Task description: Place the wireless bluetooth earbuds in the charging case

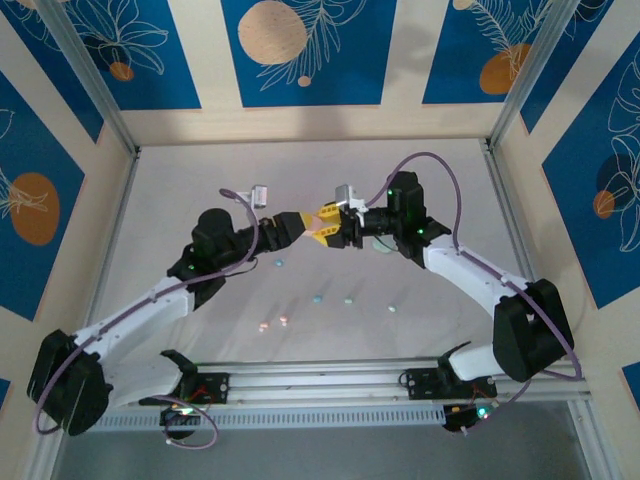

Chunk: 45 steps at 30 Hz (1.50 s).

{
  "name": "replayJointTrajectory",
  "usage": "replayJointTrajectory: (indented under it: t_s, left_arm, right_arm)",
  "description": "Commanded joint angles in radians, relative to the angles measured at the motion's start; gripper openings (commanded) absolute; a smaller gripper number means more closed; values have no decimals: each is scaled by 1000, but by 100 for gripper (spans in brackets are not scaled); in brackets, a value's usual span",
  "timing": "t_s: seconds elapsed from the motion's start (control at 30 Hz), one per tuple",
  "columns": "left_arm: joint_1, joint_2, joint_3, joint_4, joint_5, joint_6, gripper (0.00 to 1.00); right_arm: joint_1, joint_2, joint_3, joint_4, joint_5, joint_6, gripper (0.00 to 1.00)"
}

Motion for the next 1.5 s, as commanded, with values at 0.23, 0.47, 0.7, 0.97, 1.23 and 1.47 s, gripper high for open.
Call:
replayJointTrajectory:
  t_s: [0.23, 0.47, 0.7, 0.97, 1.23, 1.47]
  left_arm:
    - [-4, -109, 53, -207, 87, 786, 80]
    - [-4, -107, 14, -123, 103, 897, 68]
    - [-5, -77, 24, -116, 145, 963, 61]
    - [-6, -63, -3, -33, 141, 968, 54]
    - [-5, -51, -7, -29, 129, 952, 62]
    - [-5, -36, -1, -30, 143, 942, 56]
  right_arm:
    - [-19, -28, 69, -108, -147, 45, 32]
    - [-8, -28, 80, -107, -144, 54, 32]
    - [2, -23, 86, -101, -143, 56, 33]
    - [12, -24, 94, -109, -149, 45, 33]
    - [15, -38, 84, -76, -146, 56, 33]
    - [20, -41, 74, -45, -138, 73, 33]
